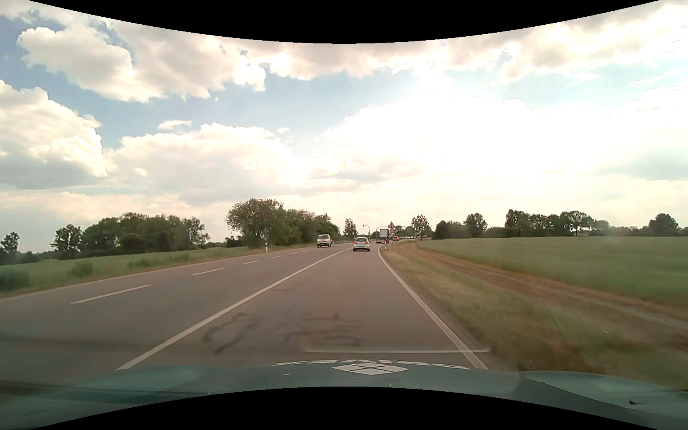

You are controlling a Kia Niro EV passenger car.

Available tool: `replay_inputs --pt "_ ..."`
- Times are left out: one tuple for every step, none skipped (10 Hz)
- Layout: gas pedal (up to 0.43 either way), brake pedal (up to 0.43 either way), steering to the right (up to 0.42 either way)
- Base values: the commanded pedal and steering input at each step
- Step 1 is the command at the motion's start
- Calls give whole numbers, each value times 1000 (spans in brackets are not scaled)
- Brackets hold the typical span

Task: Follow the waypoints while adhering to traffic rules and regulations

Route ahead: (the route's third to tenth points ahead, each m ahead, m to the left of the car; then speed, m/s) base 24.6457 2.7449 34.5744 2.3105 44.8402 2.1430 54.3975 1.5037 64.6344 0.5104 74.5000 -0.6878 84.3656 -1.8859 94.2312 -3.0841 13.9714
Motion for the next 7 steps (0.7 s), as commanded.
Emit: replay_inputs --pt "130 0 4" --pt "130 0 4" --pt "130 0 3" --pt "130 0 3" --pt "130 0 3" --pt "130 0 3" --pt "130 0 3"
